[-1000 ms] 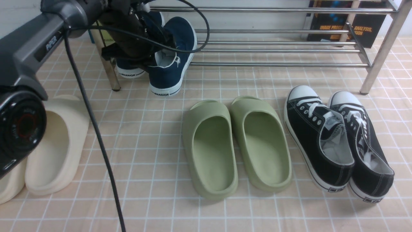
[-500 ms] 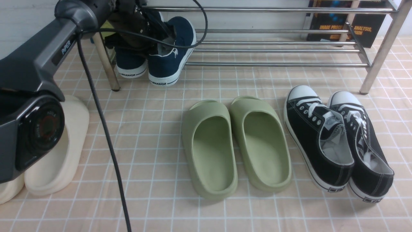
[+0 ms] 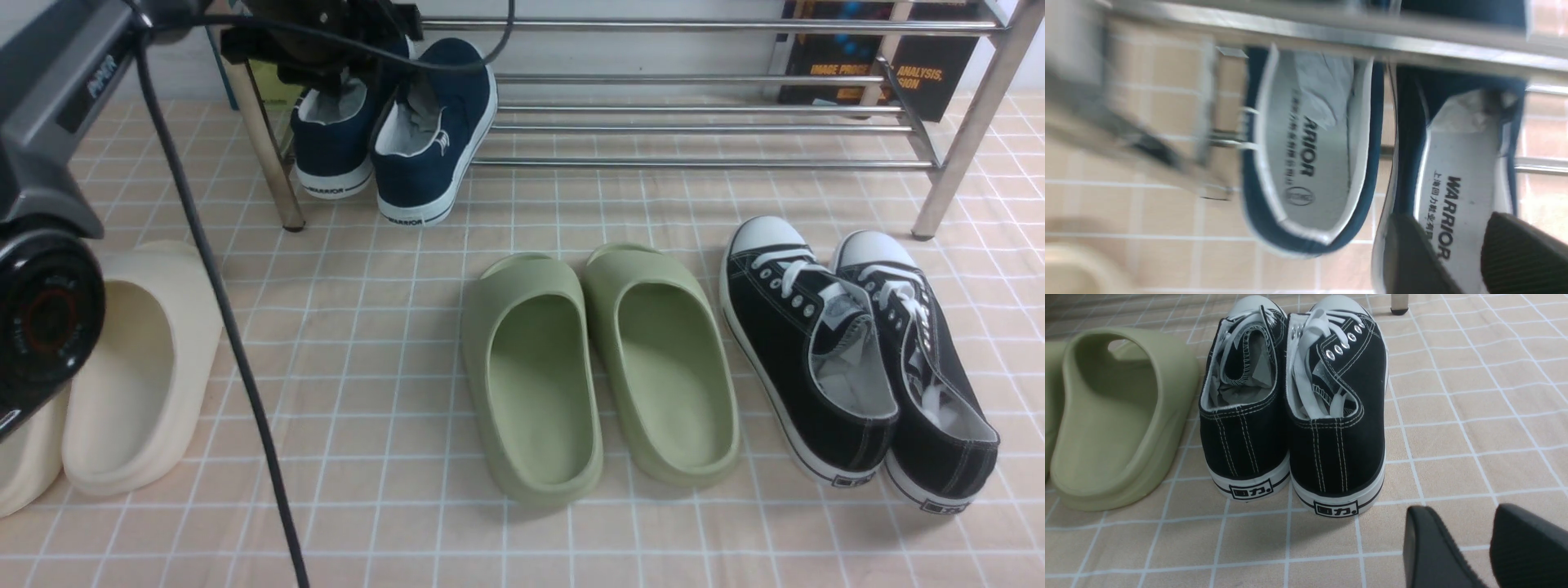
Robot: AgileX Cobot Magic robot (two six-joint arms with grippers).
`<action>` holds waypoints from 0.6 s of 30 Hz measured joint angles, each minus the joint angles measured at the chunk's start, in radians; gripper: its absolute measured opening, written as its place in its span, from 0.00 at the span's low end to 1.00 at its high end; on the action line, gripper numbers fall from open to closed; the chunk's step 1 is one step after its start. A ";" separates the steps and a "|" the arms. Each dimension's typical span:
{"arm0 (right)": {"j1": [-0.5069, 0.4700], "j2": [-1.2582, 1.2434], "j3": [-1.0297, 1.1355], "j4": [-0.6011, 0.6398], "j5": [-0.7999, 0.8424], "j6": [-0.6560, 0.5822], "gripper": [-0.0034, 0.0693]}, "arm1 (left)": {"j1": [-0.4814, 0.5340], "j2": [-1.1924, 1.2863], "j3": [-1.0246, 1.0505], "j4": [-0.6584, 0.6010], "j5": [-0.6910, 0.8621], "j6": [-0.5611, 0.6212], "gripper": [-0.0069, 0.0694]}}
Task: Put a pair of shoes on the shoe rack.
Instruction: Use the left arm to put a shoe into the shoe rack
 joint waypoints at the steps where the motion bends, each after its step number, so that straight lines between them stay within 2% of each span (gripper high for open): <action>1: 0.000 0.000 0.000 0.000 0.000 0.000 0.38 | 0.000 -0.016 -0.002 0.013 0.013 0.004 0.41; 9: 0.000 0.000 0.000 0.000 0.000 0.000 0.38 | -0.024 -0.117 -0.003 0.060 0.160 0.050 0.19; 11: 0.000 0.000 0.000 0.000 0.000 0.000 0.38 | -0.071 -0.125 0.000 0.110 0.182 0.093 0.15; 14: 0.000 0.000 0.000 0.000 0.000 0.000 0.38 | -0.125 -0.140 0.058 0.153 0.182 0.098 0.13; 18: 0.000 0.000 0.000 0.000 0.000 0.000 0.38 | -0.185 -0.165 0.247 0.153 0.180 0.094 0.13</action>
